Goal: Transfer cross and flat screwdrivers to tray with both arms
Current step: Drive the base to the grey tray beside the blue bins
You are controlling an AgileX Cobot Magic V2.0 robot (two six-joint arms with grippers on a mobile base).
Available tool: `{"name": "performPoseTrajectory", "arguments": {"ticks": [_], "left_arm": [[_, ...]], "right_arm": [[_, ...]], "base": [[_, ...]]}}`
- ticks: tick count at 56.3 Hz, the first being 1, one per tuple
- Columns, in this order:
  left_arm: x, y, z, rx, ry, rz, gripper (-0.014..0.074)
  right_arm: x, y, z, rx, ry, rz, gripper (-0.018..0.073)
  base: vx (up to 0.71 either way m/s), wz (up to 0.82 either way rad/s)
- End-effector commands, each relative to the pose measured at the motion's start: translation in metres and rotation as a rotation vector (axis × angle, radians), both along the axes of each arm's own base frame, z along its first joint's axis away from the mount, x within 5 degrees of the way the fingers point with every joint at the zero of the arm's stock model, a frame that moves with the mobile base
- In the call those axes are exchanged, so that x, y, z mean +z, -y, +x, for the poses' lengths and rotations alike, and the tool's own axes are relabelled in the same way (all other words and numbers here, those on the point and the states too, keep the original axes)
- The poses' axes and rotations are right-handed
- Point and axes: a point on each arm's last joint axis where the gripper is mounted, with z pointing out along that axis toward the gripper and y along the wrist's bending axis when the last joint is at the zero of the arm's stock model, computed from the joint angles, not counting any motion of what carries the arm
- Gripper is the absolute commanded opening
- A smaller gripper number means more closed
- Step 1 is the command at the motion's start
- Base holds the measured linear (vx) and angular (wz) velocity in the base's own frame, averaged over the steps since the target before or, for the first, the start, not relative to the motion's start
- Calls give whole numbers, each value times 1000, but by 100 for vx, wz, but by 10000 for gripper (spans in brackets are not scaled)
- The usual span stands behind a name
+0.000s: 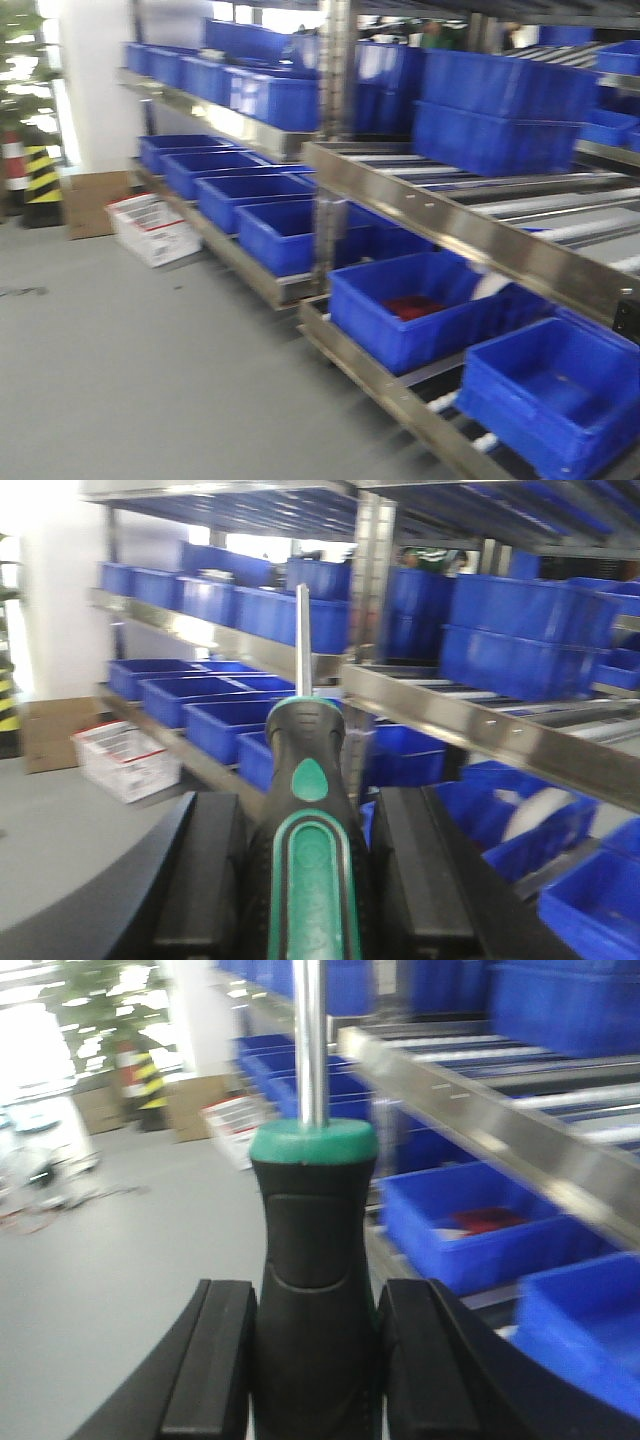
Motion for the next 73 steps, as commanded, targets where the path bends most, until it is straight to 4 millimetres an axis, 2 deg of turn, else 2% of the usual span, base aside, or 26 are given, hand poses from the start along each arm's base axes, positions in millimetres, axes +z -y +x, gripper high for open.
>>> {"name": "performPoseTrajectory", "arguments": {"ticks": [1,56,73], "left_arm": [[17,0,-3,-2,117,-21,-1],[17,0,-3,-2,116,-21,-1],[17,0,-3,-2,116,-21,-1]], "right_arm": [[21,1,-3,-6,132,24,-9],[21,1,-3,-6,132,24,-9],[21,1,-3,-6,132,24,-9]], "base": [[47,-77],[33,-76],[23,-44]]}}
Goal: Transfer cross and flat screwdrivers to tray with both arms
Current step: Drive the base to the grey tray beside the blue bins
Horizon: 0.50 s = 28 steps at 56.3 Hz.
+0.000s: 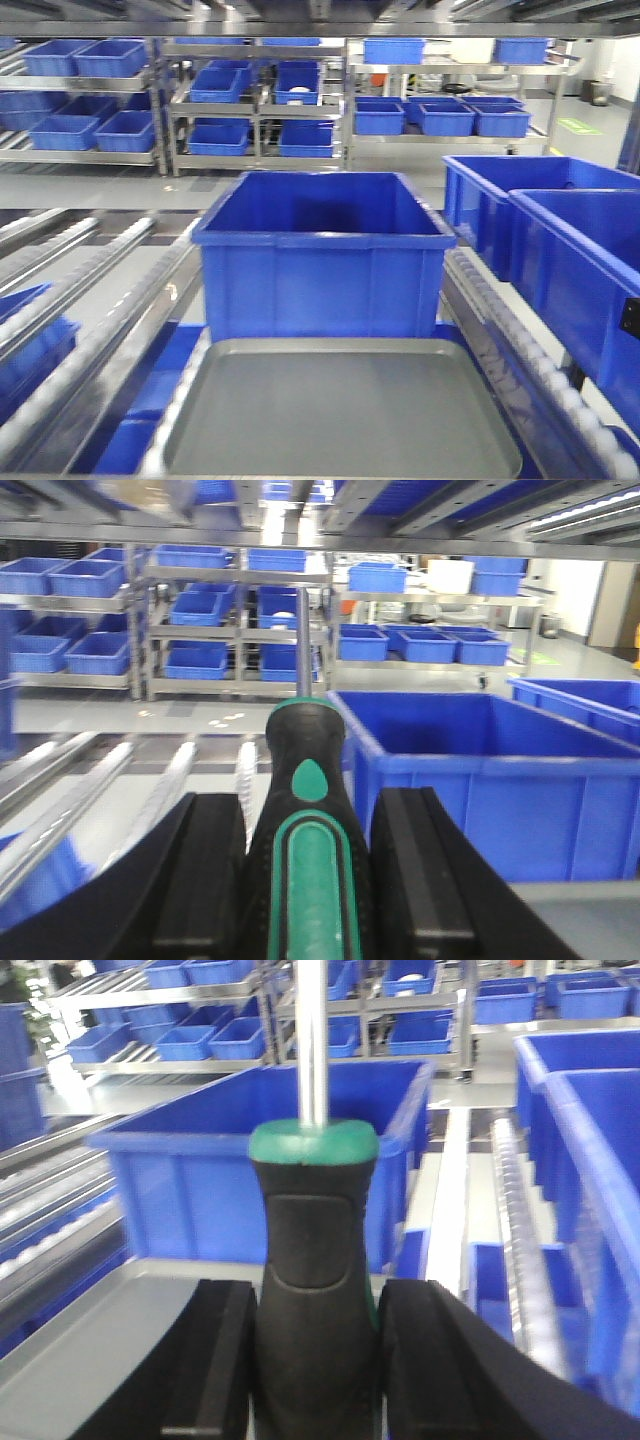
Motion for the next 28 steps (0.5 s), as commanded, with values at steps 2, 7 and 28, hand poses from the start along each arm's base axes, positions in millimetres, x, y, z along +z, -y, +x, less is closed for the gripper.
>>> {"name": "performPoseTrajectory", "arguments": {"ticks": [2,7,28], "left_arm": [[17,0,-3,1,119,-16,-1],[17,0,-3,1,119,-16,-1],[17,0,-2,1,118,-16,-1]], "right_arm": [[20,1,-2,-6,130,24,-9],[20,1,-2,-6,130,24,-9],[20,1,-2,-6,130,24,-9]], "base": [[25,-22],[24,-17],[13,-4]]}}
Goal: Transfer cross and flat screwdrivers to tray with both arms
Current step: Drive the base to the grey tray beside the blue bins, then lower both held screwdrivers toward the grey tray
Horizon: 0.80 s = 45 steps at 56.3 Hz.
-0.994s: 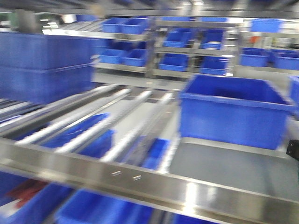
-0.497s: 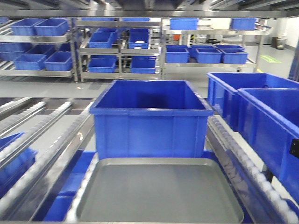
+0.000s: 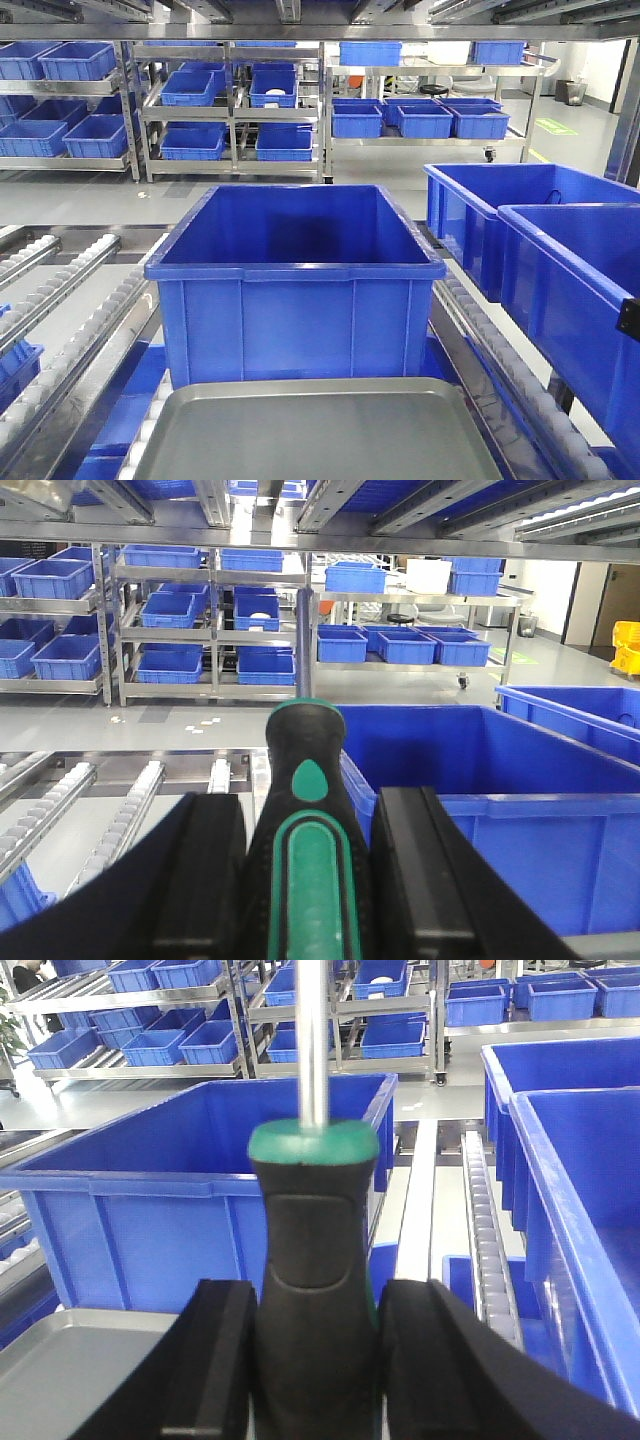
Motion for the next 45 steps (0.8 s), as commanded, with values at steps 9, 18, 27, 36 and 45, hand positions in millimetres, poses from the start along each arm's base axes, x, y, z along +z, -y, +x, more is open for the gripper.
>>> {"name": "performPoseTrajectory", "arguments": {"ticks": [9,18,27,36,45], "left_arm": [[17,0,-3,-2,118,-21,-1],[17,0,-3,-2,118,-21,-1],[17,0,-3,-2,118,-21,-1],[17,0,-3,-2,118,-21,-1],[17,0,-3,-2,118,-21,-1]], "right_arm": [[20,1,-2,-6,130,24,-9],[20,1,-2,-6,130,24,-9],[20,1,-2,-6,130,24,-9],[20,1,-2,-6,130,29,-9],[22,1,-2,-6,143,39,-9]], "base": [[2,-1],[0,0],[0,0],[0,0],[0,0]]}}
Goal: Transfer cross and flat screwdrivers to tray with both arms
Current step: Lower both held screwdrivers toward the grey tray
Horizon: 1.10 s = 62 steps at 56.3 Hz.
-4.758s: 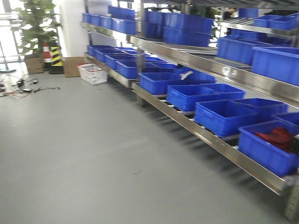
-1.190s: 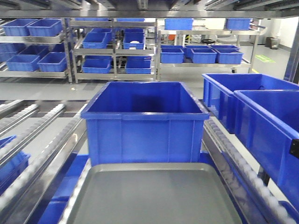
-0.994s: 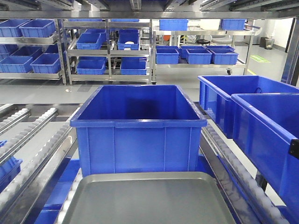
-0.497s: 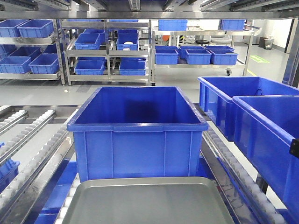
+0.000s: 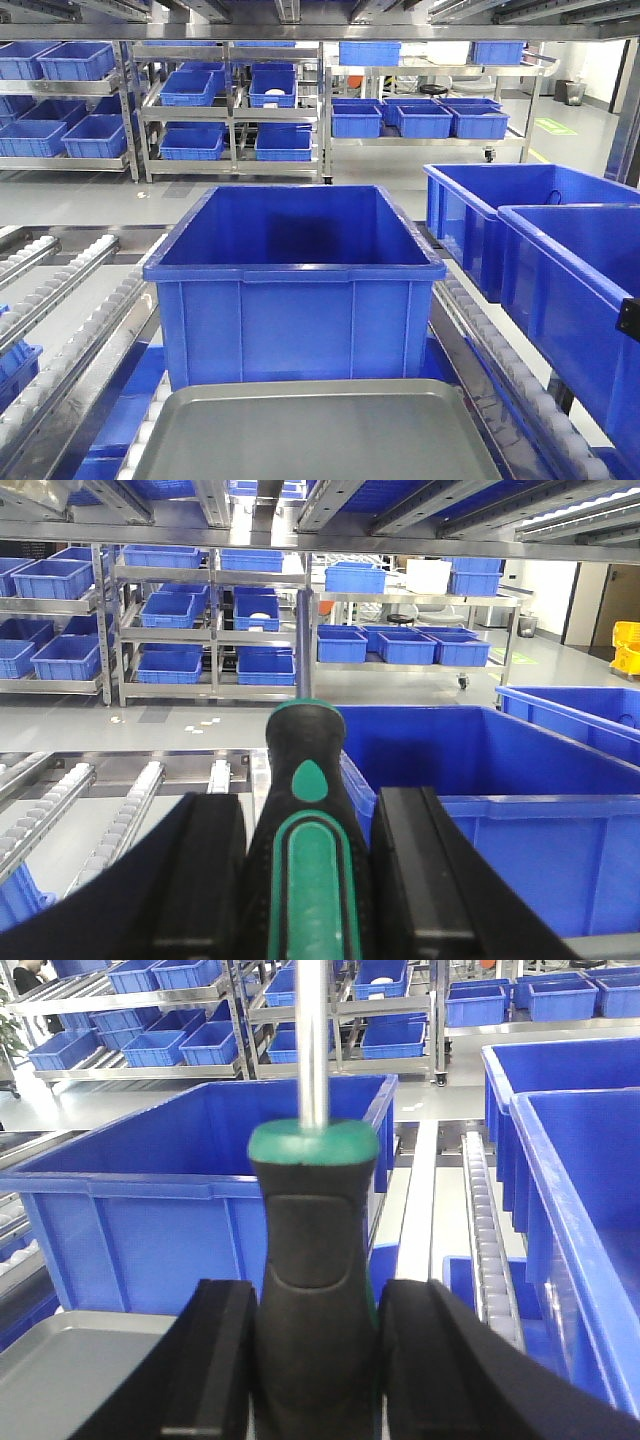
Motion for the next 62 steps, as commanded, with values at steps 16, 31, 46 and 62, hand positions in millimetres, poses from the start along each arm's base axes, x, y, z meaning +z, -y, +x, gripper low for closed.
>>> {"name": "performPoseTrajectory", "arguments": {"ticks": [16,31,46,62], "left_arm": [[18,0,-3,-2,123,-21,-1],[4,12,11,-120,-64,-274,-1],[-29,43,79,-360,-318,-428,-1],[-85,87,133,-514,-475,-577,-1]], "right_arm": [[19,0,-2,-1,108,50,-9],[-6,-13,26,44,-123,153,-9],[-53,-69,79,293,-348,228,-9],[-100,-111,111,375,-484,269,-9]], "base": [[0,0],[0,0],[0,0],[0,0]]}}
